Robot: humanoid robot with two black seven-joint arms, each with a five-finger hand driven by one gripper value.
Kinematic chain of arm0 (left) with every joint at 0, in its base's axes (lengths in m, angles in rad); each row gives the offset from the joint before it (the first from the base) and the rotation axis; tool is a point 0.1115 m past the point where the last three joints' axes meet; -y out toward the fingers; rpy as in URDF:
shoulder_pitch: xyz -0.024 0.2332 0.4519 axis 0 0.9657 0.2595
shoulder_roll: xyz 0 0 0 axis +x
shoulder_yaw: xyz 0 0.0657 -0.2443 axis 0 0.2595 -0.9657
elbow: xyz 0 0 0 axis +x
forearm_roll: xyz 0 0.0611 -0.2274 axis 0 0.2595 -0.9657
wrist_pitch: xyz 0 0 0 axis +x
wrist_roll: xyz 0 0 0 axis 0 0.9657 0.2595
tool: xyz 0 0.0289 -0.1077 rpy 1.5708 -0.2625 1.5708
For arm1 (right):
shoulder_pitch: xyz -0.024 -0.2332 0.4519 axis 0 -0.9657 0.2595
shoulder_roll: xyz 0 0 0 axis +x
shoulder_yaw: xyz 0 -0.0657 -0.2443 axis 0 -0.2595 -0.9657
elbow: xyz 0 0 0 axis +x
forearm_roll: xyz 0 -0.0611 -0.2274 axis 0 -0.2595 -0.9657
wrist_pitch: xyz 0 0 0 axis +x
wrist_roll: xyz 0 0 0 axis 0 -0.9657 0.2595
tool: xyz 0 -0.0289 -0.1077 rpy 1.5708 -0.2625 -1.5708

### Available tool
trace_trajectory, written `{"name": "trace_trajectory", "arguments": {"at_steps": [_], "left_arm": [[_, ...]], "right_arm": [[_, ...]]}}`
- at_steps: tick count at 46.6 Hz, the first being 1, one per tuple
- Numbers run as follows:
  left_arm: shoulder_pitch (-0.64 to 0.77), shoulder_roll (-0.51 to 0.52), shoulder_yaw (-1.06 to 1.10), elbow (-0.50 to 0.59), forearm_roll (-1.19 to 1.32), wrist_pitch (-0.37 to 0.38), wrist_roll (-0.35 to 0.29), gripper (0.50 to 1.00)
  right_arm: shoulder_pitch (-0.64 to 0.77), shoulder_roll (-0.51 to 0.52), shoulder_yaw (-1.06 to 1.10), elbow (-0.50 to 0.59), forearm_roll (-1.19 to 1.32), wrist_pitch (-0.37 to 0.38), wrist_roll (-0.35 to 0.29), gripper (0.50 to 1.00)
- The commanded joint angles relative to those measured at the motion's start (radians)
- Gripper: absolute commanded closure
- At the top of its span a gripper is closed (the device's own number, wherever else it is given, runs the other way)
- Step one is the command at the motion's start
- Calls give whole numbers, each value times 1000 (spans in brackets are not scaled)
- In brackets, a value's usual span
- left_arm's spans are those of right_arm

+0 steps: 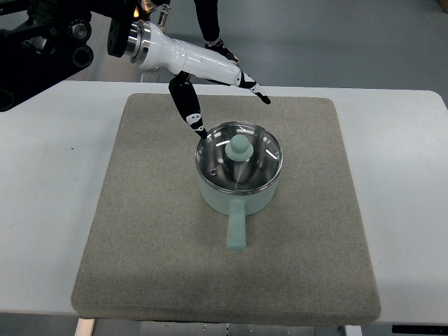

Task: Place lid left of pot with left hand
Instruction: 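Swing the left hand over the saucepan toward the glass lid, then lower the left hand onto the lid and close fingers around the green knob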

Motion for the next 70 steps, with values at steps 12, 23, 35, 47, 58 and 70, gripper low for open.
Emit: {"name": "trace_trajectory", "arguments": {"at_steps": [12,23,35,47,58,70], "left_arm": [[5,-31,13,-5,73,0,-14,512],[2,-55,21,-28,156,0,-39,514],[4,-75,27,-20,207,0,-52,519],[5,-80,27,-14,281,0,-56,527],[8,-80,22,-17,273,0,-57,512],[8,-79,14,-19,271,0,-117,506]], "right_arm": [[0,0,0,-1,0,0,0,579],[0,0,0,-1,-1,0,0,579],[0,0,0,-1,-1,0,0,579],[0,0,0,-1,0,0,0,579],[0,0,0,-1,0,0,0,577],[0,0,-1,-1,0,0,0,579]]}}
